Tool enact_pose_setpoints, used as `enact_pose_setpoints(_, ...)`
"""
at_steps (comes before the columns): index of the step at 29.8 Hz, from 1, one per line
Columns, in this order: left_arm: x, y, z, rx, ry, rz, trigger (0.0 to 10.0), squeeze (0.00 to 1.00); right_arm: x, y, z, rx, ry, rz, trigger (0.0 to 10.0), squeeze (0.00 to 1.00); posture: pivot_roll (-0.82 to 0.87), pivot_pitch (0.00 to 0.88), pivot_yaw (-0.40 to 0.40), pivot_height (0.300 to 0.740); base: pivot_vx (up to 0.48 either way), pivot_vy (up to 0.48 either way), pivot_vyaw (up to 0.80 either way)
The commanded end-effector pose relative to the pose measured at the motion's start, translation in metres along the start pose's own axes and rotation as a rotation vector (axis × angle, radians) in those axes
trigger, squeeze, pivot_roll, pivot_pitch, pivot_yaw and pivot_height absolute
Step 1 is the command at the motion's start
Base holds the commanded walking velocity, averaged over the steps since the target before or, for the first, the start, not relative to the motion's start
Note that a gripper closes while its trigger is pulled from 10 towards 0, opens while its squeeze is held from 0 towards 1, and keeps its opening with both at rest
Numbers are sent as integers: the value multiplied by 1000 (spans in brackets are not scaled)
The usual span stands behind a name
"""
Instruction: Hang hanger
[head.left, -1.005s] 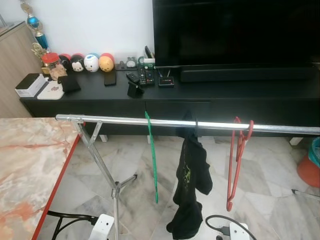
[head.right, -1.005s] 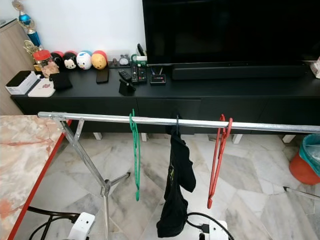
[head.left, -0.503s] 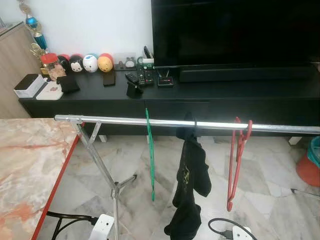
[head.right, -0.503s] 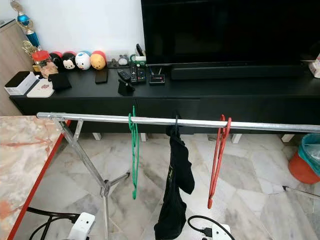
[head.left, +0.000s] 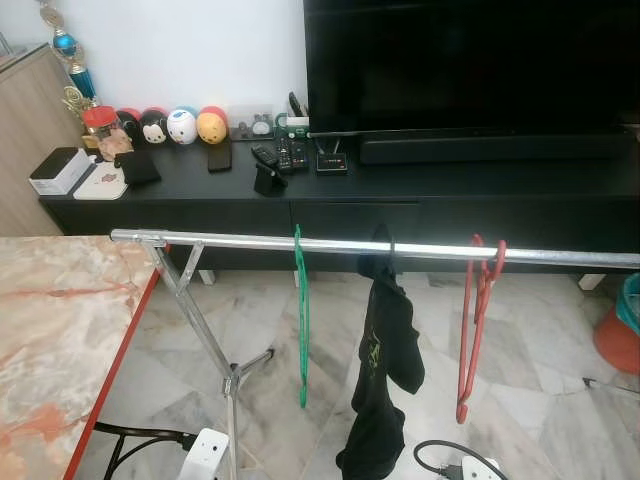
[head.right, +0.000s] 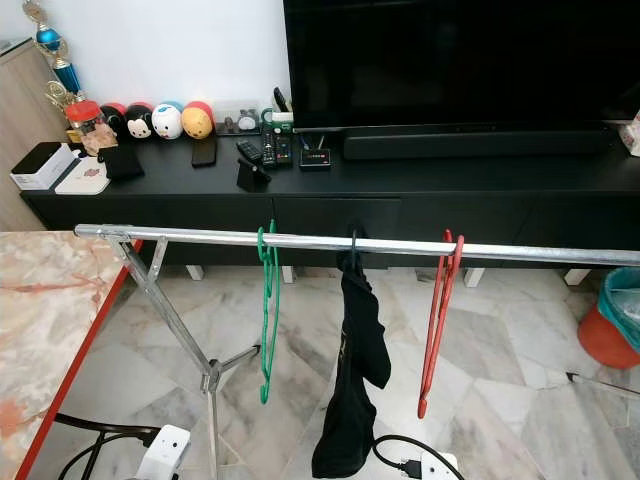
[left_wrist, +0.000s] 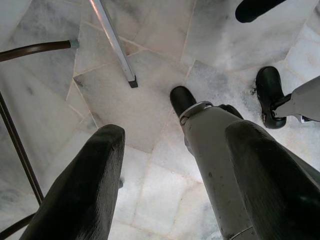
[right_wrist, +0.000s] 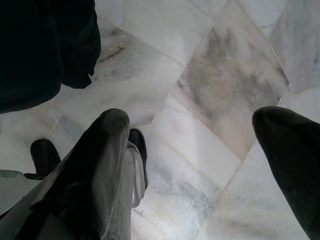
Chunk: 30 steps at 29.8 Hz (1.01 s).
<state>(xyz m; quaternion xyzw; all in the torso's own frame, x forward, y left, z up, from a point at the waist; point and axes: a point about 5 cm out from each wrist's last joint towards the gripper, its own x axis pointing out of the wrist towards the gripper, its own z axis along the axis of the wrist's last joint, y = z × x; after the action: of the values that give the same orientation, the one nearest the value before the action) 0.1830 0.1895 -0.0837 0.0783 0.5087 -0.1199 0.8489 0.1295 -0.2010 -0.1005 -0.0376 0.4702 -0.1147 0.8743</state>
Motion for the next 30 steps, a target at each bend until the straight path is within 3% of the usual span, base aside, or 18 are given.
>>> enact_pose_setpoints(1, -1, 4, -4, 5, 21, 12, 10000, 0, -1, 0, -3, 4, 20, 2, 10000, 0, -99, 0, 68, 740, 0, 0, 0)
enact_pose_setpoints(30, -1, 3, -5, -14, 16, 5, 10000, 0, 0, 3, 2, -11, -5, 13, 10000, 0, -94, 0, 58, 740, 0, 0, 0)
